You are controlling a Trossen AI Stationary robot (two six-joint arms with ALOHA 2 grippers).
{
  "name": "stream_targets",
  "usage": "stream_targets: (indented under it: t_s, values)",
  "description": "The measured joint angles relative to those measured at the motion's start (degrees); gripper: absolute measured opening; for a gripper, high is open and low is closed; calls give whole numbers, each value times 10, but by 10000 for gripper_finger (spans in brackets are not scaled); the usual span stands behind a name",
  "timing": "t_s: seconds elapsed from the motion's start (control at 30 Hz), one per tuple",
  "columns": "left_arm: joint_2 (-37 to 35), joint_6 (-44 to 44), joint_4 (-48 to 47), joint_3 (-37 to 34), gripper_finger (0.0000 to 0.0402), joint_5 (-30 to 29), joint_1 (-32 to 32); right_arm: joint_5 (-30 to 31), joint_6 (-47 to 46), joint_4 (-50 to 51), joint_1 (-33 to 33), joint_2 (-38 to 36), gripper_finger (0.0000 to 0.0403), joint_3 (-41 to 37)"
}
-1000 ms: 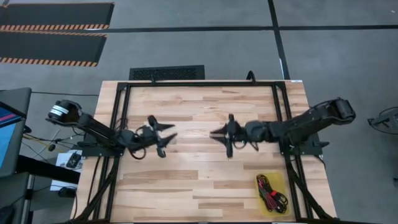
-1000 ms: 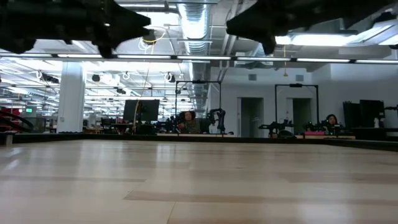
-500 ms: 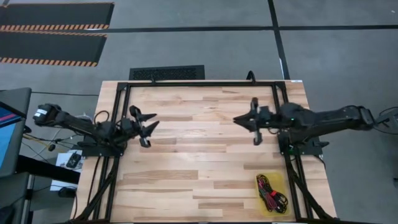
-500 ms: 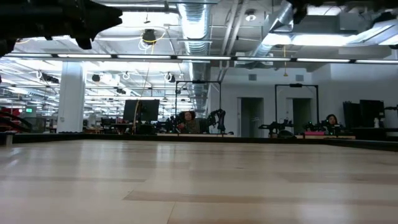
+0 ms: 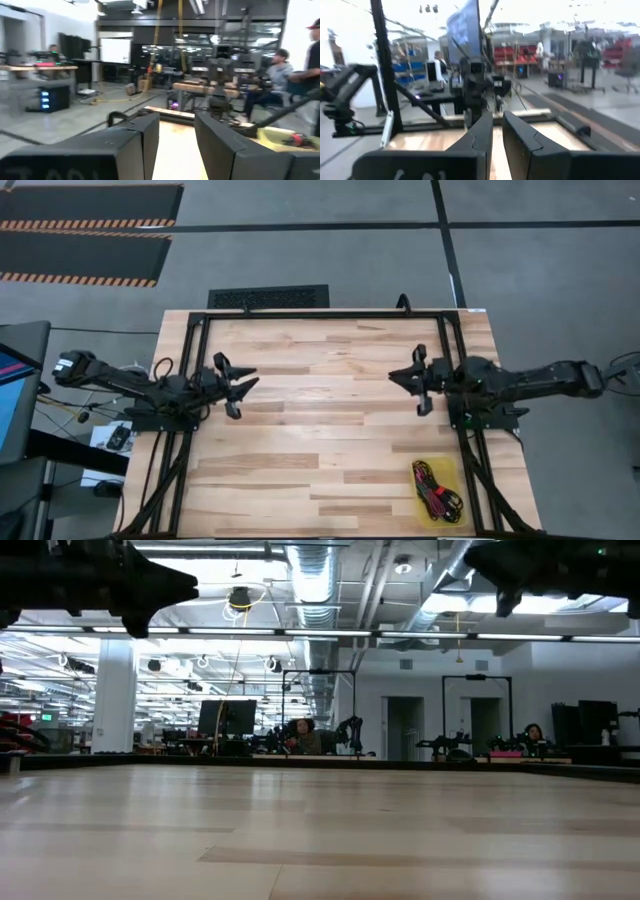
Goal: Pick and place USB-C Cables
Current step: Return to Home Position
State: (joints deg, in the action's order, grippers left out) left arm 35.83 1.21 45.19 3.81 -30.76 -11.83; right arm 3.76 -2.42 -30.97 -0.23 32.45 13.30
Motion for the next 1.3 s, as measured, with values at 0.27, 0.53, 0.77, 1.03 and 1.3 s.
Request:
stream_targets:
  t_s: [0.27, 0.53, 0.77, 1.03, 1.3]
  values:
    - [-30, 48, -2, 0, 96, -20, -30, -77, -9, 129, -51, -140, 65, 0]
    - [-117, 51, -96, 0, 84, -33, -39, -85, -29, 260, -26, -274, 65, 0]
    - [-192, 37, -169, 0, 82, -31, -40, -73, -23, 308, 14, -323, 65, 0]
    - [-241, 37, -223, 0, 82, -26, -40, -53, -17, 193, 23, -317, 65, -70]
    - [-244, 67, -165, -32, 82, 23, -40, -53, -19, 193, -7, -318, 48, -83]
